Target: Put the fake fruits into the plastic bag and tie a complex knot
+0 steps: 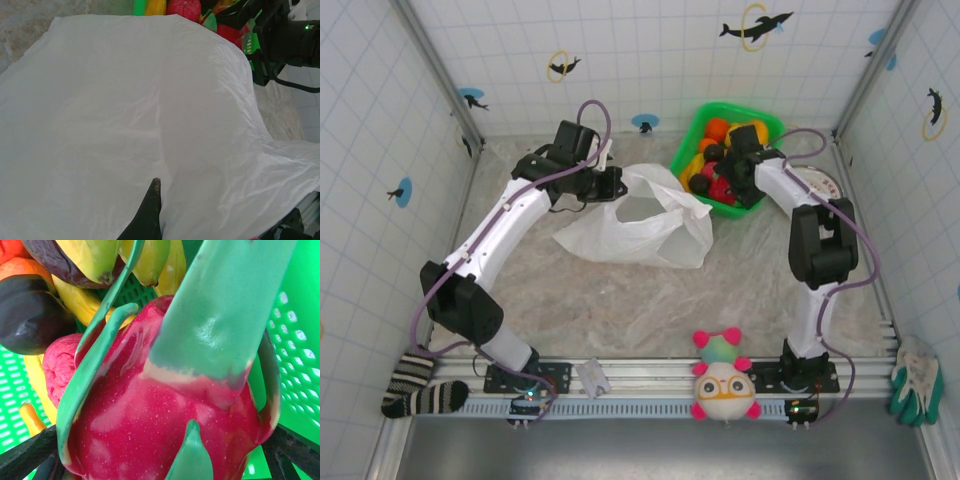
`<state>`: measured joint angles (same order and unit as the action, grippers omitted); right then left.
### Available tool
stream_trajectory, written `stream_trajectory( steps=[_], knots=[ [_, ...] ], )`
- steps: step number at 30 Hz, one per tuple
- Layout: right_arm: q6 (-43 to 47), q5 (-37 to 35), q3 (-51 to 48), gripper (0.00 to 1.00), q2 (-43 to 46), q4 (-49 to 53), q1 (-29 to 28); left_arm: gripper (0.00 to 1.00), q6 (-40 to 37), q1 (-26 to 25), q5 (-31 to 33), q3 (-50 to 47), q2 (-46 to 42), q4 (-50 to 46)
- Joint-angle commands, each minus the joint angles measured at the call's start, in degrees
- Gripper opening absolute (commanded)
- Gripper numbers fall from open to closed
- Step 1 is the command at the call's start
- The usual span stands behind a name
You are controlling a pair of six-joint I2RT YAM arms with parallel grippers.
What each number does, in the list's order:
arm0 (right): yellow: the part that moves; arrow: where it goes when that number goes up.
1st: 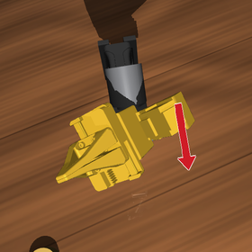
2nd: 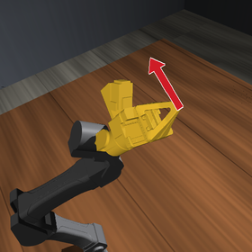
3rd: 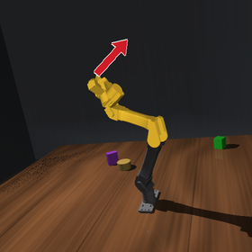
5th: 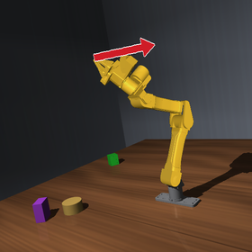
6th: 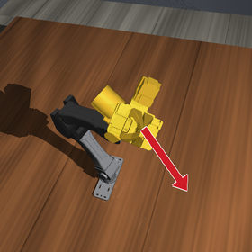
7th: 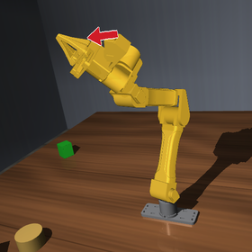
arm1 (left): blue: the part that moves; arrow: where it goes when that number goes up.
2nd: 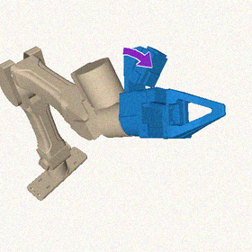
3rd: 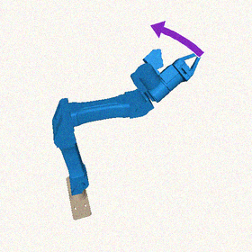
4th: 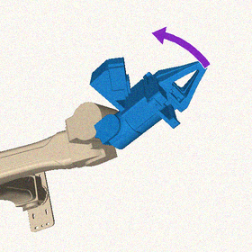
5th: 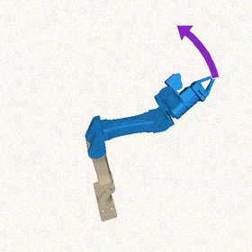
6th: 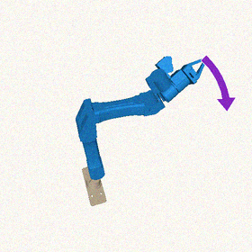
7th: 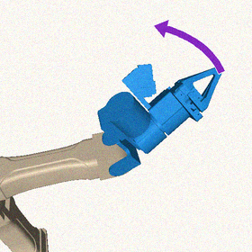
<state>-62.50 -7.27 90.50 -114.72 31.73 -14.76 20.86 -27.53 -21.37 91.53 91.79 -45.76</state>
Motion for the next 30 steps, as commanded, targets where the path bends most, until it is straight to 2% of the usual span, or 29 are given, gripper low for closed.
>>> stream_trajectory(
  steps=[1, 4, 8, 13, 16, 20, 23, 28, 30],
  knots=[
    [-1.34, 1.0, 1.16, 1.0, -4.1, -3.53, 0.68, 0.0, -0.88, 0.44, 0.44, -0.65, -1.92, -0.21],
    [-0.78, 1.34, 1.22, 1.0, -4.68, -5.73, 0.91, 0.0, -0.92, 0.46, 0.47, -0.72, -2.1, -0.21],
    [-1.48, 5.23, -2.22, 1.0, -5.15, -14.73, 1.58, 0.0, -0.98, 0.46, 0.32, -0.91, -1.98, -0.12],
    [0.46, 5.2, -2.82, 1.0, -5.34, -19.09, 1.68, 0.0, -1.05, 0.44, 0.32, -1.0, -2.25, -0.3],
    [-0.18, 7.71, -4.21, 0.94, -5.78, -22.63, 1.88, 0.0, -1.17, 0.39, 0.54, -1.0, -2.4, -0.38],
    [-0.92, 10.93, -6.58, 0.8, -5.88, -28.18, 2.1, 0.0, -1.1, 0.39, 0.89, -1.0, -2.74, -0.54],
    [-0.57, 10.89, -9.7, 0.73, -3.42, -32.51, 2.53, 0.0, -1.11, 0.43, 1.27, -1.17, -3.04, -0.65],
    [0.26, 11.24, -19.27, 0.71, 3.81, -44.58, 3.73, 0.0, -0.71, 0.46, 0.4, -2.29, -3.65, 0.56],
    [0.44, 11.9, -22.71, 0.67, 6.51, -48.21, 4.71, 0.0, -0.66, 0.45, -0.21, -2.47, -3.51, 0.73]
  ],
)
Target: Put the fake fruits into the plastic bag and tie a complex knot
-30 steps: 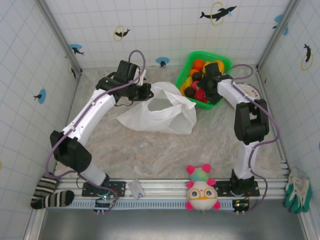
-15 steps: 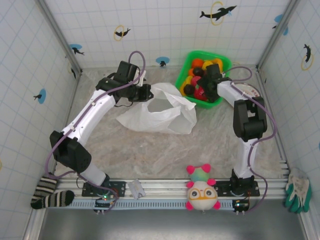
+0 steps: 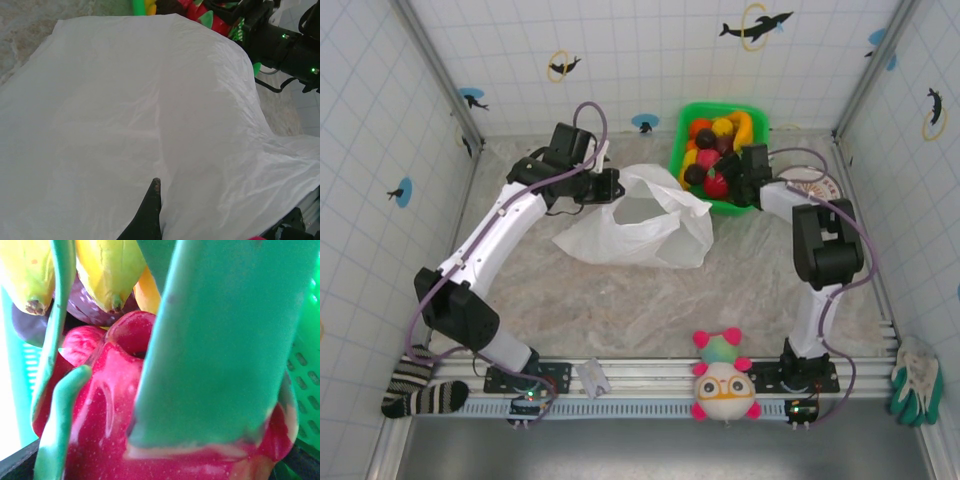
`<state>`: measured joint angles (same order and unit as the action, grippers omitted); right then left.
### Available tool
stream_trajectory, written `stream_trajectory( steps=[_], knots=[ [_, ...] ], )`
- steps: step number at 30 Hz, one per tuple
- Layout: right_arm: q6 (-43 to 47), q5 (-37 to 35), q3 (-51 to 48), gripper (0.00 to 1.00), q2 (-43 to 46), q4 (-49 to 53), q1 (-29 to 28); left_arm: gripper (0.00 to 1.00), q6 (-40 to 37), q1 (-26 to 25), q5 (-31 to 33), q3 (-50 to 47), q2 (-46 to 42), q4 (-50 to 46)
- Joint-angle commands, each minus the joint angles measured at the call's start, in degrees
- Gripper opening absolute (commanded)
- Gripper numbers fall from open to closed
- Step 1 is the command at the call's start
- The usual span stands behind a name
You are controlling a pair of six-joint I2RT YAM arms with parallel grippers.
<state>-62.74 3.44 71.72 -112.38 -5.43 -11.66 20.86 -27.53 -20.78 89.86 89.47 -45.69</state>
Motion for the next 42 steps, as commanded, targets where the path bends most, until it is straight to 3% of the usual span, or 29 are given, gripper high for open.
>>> stream_trajectory(
  steps=[1, 10, 21, 29, 38, 42],
  knots=[
    [0.84, 1.9, -6.03, 0.67, 5.74, -12.95, 2.17, 0.0, -0.69, 0.45, -0.87, -0.91, -1.1, 0.7],
    [7.56, 4.52, -16.15, 0.67, 16.83, -19.07, 5.28, 0.01, 0.55, 0.46, -1.0, -0.83, 0.01, 1.0],
    [12.84, 9.35, -19.65, 0.67, 25.74, -22.28, 6.99, 0.01, 1.47, 0.43, -1.99, -0.1, 1.6, 2.21],
    [21.36, 9.83, -27.82, 0.67, 45.31, -15.29, 6.66, 0.01, 1.32, 0.41, -1.5, 0.93, 2.7, 1.92],
    [32.24, 5.59, -40.88, 0.65, 74.79, -8.26, -2.96, 0.01, 1.11, 0.43, -1.64, 1.45, 4.19, 2.49],
    [37.63, 1.27, -43.72, 0.65, 82.12, -6.46, -13.72, 0.01, 1.17, 0.45, -2.01, 2.06, 4.66, 2.75]
  ],
)
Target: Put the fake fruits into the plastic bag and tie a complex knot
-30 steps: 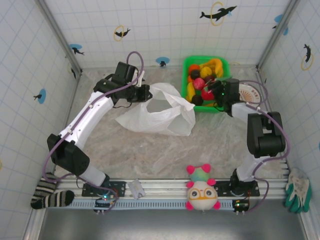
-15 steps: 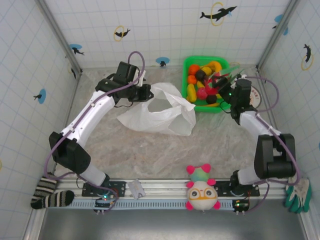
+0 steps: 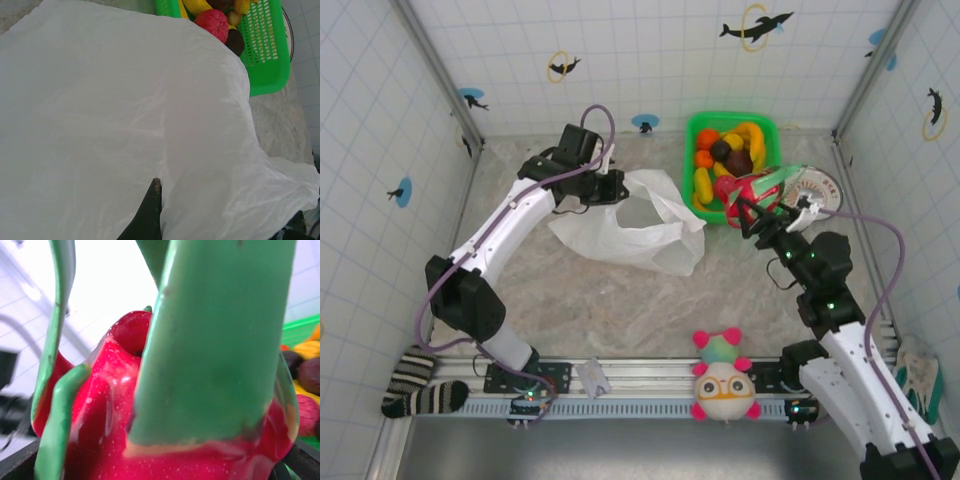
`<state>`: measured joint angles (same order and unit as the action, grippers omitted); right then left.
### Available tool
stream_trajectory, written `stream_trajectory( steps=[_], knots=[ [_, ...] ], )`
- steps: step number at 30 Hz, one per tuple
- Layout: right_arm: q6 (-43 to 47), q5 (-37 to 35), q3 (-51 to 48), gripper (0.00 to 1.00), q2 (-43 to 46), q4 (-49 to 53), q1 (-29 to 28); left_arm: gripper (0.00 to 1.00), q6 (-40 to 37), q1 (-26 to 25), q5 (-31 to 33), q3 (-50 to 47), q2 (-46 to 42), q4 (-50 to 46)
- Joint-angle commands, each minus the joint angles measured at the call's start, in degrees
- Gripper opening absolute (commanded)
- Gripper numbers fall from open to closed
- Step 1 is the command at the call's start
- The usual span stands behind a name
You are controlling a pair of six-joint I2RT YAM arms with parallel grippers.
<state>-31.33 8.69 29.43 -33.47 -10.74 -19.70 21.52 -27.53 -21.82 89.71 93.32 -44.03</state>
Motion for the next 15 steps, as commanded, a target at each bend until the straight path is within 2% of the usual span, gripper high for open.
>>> stream_trajectory(
  steps=[1, 5, 9, 15],
  knots=[
    [7.41, -5.34, -1.99, 0.65, 4.06, -1.06, -8.26, 0.01, 0.48, 0.4, -0.98, 2.46, 0.9, 0.99],
    [11.61, -12.44, -4.5, 0.64, 4.23, -2.96, -18.85, 0.01, 0.25, 0.46, -0.6, 3.19, 0.74, 0.39],
    [15.75, -19.58, -4.89, 0.64, -1.51, -6.42, -27.84, 0.02, 0.35, 0.45, -0.6, 3.36, 0.38, 0.17],
    [18.28, -20.47, -4.49, 0.63, -11.22, -12.29, -30.92, 0.01, -0.18, 0.44, -1.09, 2.93, -0.49, -0.13]
  ],
)
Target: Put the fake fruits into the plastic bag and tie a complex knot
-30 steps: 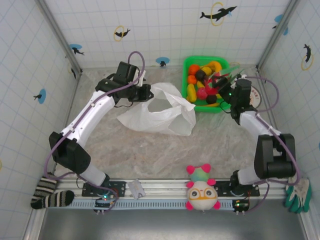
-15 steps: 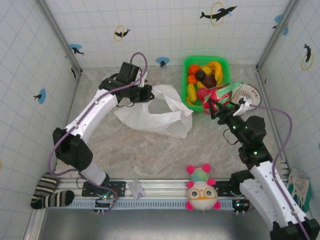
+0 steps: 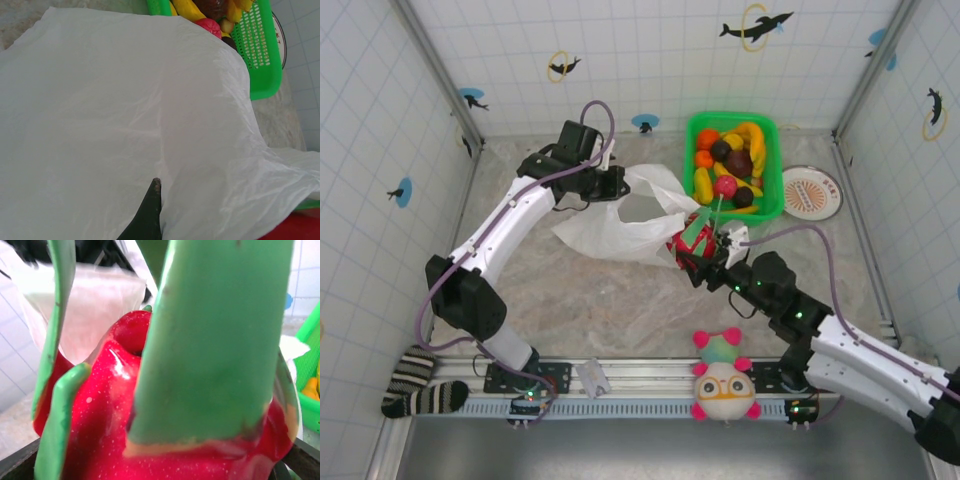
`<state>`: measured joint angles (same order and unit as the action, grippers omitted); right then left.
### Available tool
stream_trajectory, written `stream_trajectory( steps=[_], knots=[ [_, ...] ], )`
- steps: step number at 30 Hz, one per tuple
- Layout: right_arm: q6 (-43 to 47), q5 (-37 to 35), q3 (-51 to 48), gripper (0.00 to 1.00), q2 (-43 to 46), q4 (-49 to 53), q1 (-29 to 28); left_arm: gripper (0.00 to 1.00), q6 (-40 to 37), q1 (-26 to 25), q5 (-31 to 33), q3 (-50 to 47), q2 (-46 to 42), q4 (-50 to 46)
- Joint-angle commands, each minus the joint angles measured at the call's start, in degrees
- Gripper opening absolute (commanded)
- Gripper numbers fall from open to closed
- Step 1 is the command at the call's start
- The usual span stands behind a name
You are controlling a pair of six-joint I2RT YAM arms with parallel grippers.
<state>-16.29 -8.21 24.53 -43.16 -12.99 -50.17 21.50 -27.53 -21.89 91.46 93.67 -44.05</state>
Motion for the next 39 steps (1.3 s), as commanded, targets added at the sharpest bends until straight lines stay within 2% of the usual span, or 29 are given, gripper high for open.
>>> stream_trajectory(
  steps=[1, 4, 9, 11, 15, 19, 24, 27, 30, 39],
  knots=[
    [4.51, -4.13, 0.51, 0.63, -2.44, -10.12, -0.5, 0.02, -0.68, 0.39, -1.21, 1.09, -1.07, -0.32],
    [8.63, -7.61, -0.21, 0.63, -3.96, -12.03, -0.3, 0.03, -2.91, 0.46, -2.96, 0.87, -1.53, -0.94],
    [16.91, -5.83, -0.58, 0.63, -7.49, -16.09, 0.25, 0.04, -6.61, 0.41, -8.39, 0.47, -2.15, -1.12],
    [18.01, -3.52, -0.43, 0.63, -8.59, -18.14, 2.11, 0.05, -8.48, 0.46, -10.84, 0.39, -2.67, -1.47],
    [15.36, 5.19, -0.54, 0.62, -9.84, -23.32, 8.4, 0.05, -12.04, 0.46, -11.49, 0.39, -4.0, -3.4],
    [19.87, 9.03, 2.24, 0.62, -13.94, -21.39, 6.89, 0.06, -15.73, 0.44, -14.36, 0.21, -4.55, -3.46],
    [18.76, 14.08, 1.44, 0.62, -18.3, -29.14, 6.64, 0.07, -17.79, 0.41, -15.85, -0.39, -4.94, -1.72],
    [19.51, 16.24, 3.45, 0.62, -20.68, -28.15, 5.15, 0.07, -18.07, 0.46, -16.95, -0.92, -4.96, -0.56],
    [20.56, 16.39, 4.8, 0.62, -22.51, -27.52, 3.93, 0.07, -18.29, 0.41, -17.08, -1.0, -4.57, -0.33],
    [16.98, 18.25, 5.34, 0.61, -23.13, -36.14, 4.1, 0.07, -19.22, 0.46, -15.76, -3.12, -4.46, 0.97]
  ],
)
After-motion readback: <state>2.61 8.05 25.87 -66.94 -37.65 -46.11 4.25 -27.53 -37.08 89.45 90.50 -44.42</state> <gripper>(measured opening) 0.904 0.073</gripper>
